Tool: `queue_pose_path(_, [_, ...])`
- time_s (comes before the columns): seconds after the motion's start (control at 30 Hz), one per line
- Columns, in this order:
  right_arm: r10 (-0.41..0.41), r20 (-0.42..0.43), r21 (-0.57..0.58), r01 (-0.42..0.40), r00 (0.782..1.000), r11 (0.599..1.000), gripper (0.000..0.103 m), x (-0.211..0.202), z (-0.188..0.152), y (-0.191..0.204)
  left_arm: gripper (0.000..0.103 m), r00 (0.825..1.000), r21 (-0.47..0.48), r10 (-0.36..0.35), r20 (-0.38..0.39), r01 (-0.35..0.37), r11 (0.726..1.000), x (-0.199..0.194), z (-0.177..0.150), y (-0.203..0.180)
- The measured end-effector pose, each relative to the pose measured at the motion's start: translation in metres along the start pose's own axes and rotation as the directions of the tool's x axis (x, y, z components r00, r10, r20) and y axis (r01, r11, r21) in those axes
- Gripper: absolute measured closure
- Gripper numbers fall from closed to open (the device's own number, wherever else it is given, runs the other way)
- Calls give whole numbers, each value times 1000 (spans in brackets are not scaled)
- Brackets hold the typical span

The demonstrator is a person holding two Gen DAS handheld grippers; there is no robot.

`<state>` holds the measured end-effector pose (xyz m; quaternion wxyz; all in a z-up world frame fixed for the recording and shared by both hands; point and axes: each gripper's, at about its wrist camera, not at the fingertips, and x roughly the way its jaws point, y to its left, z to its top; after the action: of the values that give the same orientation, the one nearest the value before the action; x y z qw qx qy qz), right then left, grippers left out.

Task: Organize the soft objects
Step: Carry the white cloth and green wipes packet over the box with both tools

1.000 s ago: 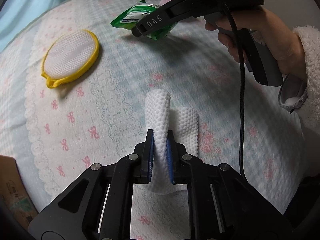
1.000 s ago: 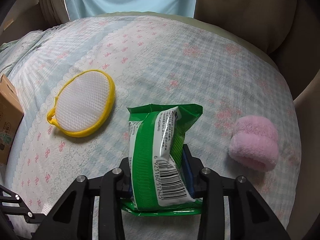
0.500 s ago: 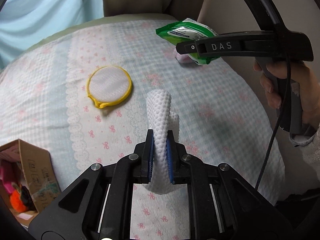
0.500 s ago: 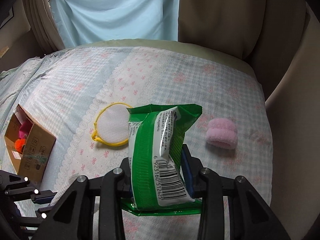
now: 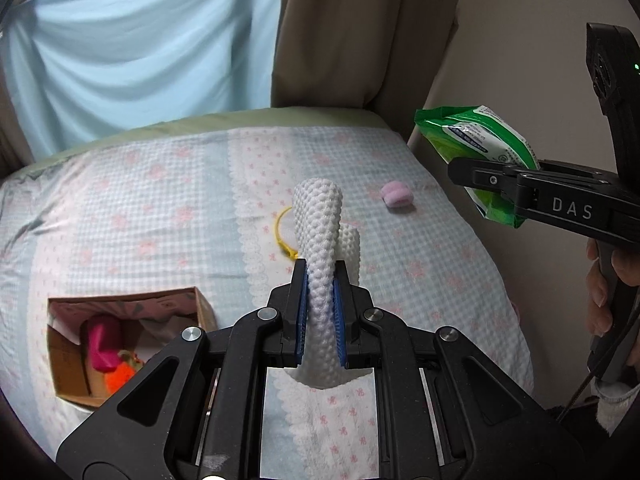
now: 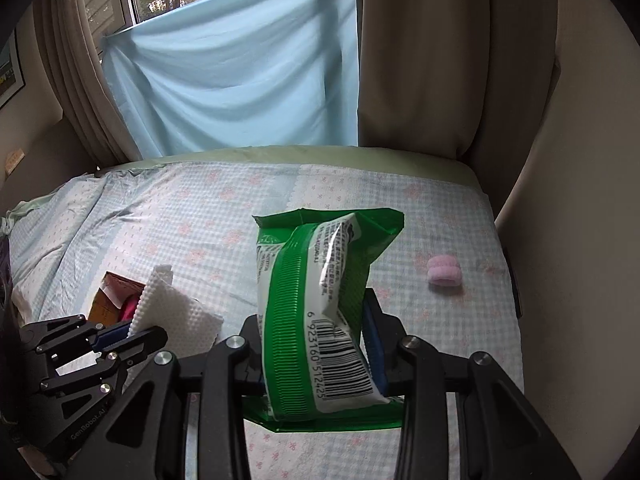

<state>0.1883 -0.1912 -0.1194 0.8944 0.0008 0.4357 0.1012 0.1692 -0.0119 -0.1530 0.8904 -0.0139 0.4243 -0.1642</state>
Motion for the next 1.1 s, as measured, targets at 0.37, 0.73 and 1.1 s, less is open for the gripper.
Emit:
queue_pose_path(0.37, [165,-32,86,-162,986,983,69,-13,-20,145,93,995,-73,98,11,-97,993,-93,-33,119])
queue_pose_path(0.73, [178,-134,117,-163,975,980,69,53,-39,234,93,987,-115,138,-82,-147,983,-90,-69,239])
queue_pose_path(1.1, [188,-325,239,-112,927,964,69,154,-60,254,93,966,-83,107,-234,-130,988,-21,-83,294])
